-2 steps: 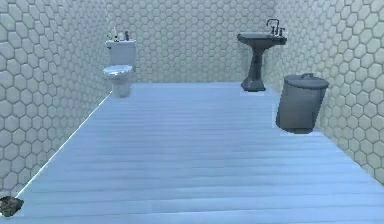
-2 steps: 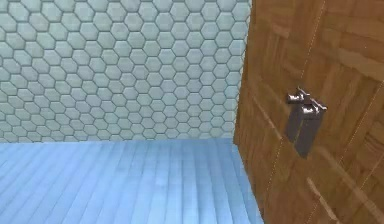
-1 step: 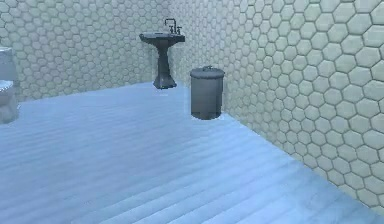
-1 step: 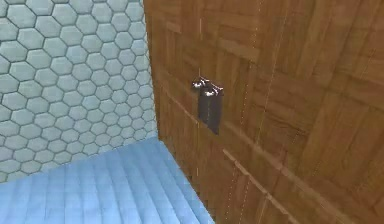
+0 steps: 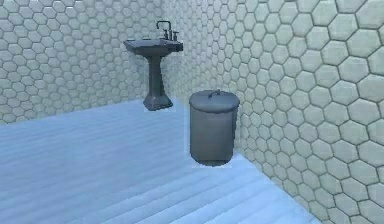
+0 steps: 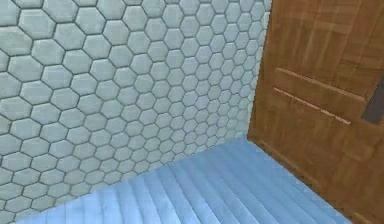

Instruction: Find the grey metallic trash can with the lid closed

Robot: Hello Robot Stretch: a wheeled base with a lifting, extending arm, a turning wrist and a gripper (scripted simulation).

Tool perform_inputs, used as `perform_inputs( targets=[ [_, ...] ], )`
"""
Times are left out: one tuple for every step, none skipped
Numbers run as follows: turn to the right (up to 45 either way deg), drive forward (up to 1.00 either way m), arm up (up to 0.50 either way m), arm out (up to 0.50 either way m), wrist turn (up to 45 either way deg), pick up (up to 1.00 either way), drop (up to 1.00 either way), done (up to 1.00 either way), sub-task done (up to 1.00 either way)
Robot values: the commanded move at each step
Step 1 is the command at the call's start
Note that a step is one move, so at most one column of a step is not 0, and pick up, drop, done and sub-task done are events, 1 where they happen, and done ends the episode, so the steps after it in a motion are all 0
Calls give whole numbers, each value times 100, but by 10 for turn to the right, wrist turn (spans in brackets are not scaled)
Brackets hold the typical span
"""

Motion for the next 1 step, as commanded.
perform_inputs(
  targets=[
    [30, 0, 0, 0, 0, 0, 0, 0, 0]
  ],
)
